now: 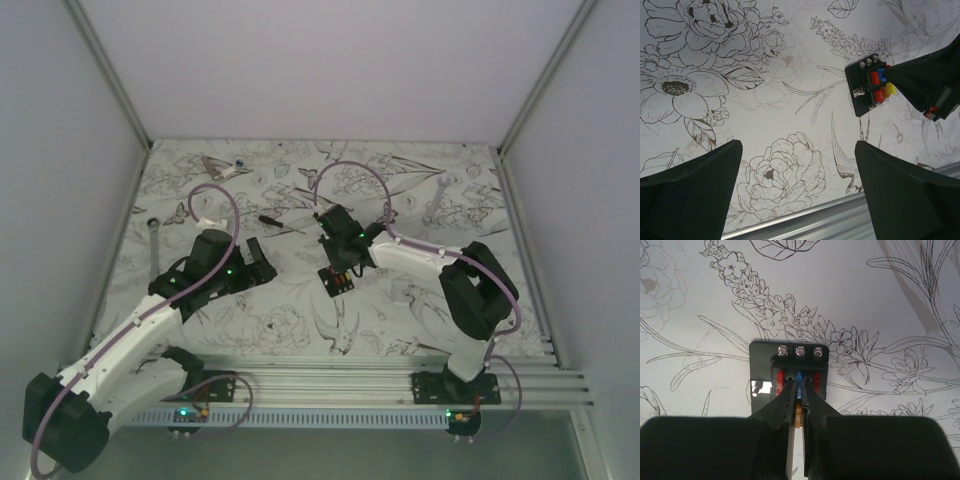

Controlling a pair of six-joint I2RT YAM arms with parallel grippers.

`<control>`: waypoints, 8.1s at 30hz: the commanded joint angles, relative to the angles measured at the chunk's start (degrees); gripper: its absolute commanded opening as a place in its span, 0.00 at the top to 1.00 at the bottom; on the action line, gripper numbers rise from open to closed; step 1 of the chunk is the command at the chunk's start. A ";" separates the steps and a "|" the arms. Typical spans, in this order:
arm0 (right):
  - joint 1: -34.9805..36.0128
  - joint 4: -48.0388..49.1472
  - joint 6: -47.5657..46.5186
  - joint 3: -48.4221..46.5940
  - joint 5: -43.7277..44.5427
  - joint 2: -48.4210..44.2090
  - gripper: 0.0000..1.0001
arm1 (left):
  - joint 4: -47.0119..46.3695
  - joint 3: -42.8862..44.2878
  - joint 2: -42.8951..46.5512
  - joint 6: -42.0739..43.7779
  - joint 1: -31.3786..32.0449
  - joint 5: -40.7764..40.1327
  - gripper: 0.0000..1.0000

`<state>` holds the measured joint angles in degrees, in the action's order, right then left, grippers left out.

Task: Snap on the fuse box
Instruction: Adjust the fuse in the fuse box base, then pick up the fuse box cover from the center of the board, then close the fuse box cover on the fuse box base.

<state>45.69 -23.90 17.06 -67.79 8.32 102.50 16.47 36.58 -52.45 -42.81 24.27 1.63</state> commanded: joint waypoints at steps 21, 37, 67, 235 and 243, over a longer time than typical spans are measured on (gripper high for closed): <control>1.33 -14.27 -1.31 -10.68 5.16 11.80 0.97 | 0.84 -0.89 1.71 0.00 -0.46 0.44 0.00; 2.23 -9.02 -1.19 -12.12 6.36 -1.61 0.76 | 1.26 -1.34 3.23 -0.22 -0.45 -0.32 0.00; -14.66 -6.77 8.70 23.12 5.64 -21.77 0.08 | 1.37 -1.29 2.63 -0.44 -0.54 0.02 0.00; -19.59 21.45 8.15 26.64 -35.64 -6.70 0.70 | -9.03 26.98 -49.87 -5.21 11.51 14.87 0.41; -19.52 18.20 7.40 27.94 -29.86 -5.08 0.74 | -9.00 28.07 -52.87 -4.92 12.61 15.60 0.51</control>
<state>26.04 0.56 26.41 -42.83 -29.80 93.60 7.05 63.11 -104.18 -48.18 36.32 15.73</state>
